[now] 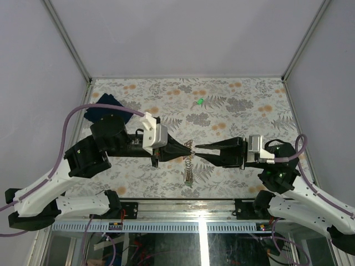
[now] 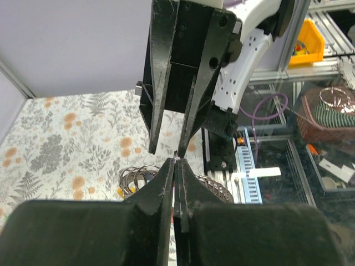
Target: Put the keys on the keyring
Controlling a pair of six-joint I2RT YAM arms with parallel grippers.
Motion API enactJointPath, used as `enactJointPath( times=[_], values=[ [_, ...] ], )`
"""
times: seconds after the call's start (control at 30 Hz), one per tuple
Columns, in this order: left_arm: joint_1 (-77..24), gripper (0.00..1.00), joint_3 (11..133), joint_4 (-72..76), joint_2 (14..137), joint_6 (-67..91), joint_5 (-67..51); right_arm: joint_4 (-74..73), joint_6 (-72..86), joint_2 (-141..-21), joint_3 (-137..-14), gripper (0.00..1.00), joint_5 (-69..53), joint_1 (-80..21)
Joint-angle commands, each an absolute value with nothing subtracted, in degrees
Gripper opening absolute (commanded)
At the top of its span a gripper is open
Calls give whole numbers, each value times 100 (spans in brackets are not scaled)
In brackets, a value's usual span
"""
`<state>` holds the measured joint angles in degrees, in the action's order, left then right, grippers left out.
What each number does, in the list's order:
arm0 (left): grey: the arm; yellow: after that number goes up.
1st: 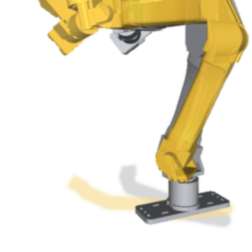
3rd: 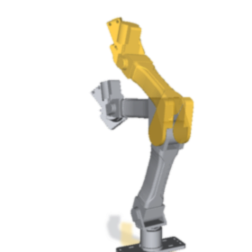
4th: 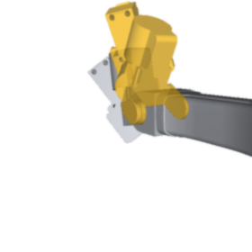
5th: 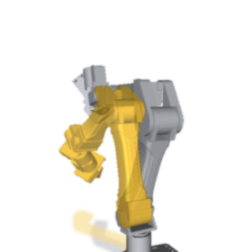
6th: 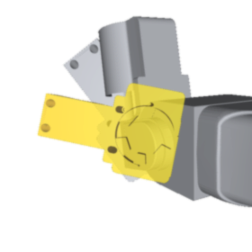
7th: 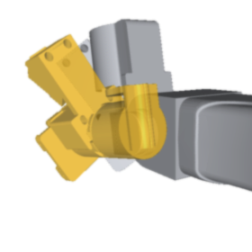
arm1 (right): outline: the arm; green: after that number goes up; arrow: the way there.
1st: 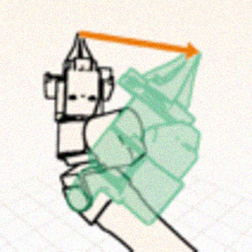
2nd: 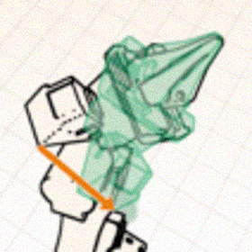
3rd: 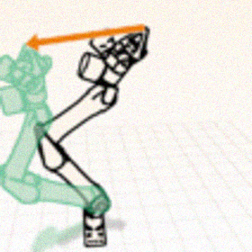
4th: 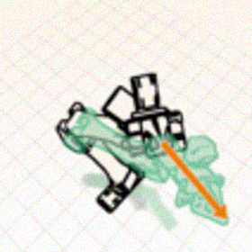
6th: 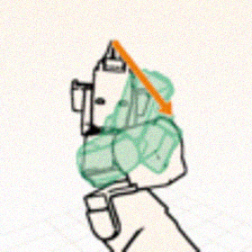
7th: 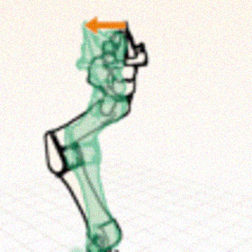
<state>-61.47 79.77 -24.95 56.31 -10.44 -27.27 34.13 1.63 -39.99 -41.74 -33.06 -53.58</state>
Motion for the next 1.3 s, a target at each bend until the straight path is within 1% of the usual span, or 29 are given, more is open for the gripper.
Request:
enactJointPath(
  times=[0.0,0.2,0.27,0.4,0.57,0.7,0.73,0.8,0.87,0.9,1.0,1.07,1.17,1.27],
  values=[
    [-6174,0,8334,-2968,5808,-1313,-2931,2588,-258,-4021,-4508,30,-3551,-5389],
    [-6178,0,8556,-3233,5979,-1434,-2899,1959,-497,-4075,-4779,31,-3758,-5393],
    [-6177,0,8596,-3297,6006,-1472,-2879,1791,-560,-4082,-4851,30,-3762,-5389],
    [-6170,0,8679,-3419,6084,-1528,-2872,1767,-552,-4085,-4860,19,-3754,-5389],
    [-6177,0,8757,-3495,6129,-1563,-2834,1559,-588,-4161,-4972,1,-3668,-5390],
    [-6173,0,8793,-3467,6084,-1558,-2706,1504,-542,-4194,-5034,0,-3458,-5394],
    [-6178,3,8779,-3426,6055,-1552,-2671,1549,-500,-4204,-5031,0,-3439,-5388],
    [-6178,16,8685,-3233,5921,-1498,-2635,1871,-285,-4201,-4956,0,-3453,-5390],
    [-6178,23,8442,-2884,5711,-1396,-2631,2429,31,-4181,-4801,0,-3472,-5388],
    [-6178,24,8299,-2664,5581,-1325,-2617,2743,257,-4181,-4712,0,-3465,-5389],
    [-6177,24,7864,-2032,5161,-1093,-2568,3789,840,-4206,-4422,0,-3425,-5390],
    [-6176,21,7645,-1721,4983,-951,-2572,4528,1211,-4297,-4296,0,-3426,-5393],
    [-6175,16,7481,-1522,4921,-795,-2701,5298,1705,-4433,-4181,0,-3424,-5394],
    [-6170,15,7417,-1495,4947,-740,-2787,5866,2041,-4530,-4105,0,-3355,-5389]
  ],
)
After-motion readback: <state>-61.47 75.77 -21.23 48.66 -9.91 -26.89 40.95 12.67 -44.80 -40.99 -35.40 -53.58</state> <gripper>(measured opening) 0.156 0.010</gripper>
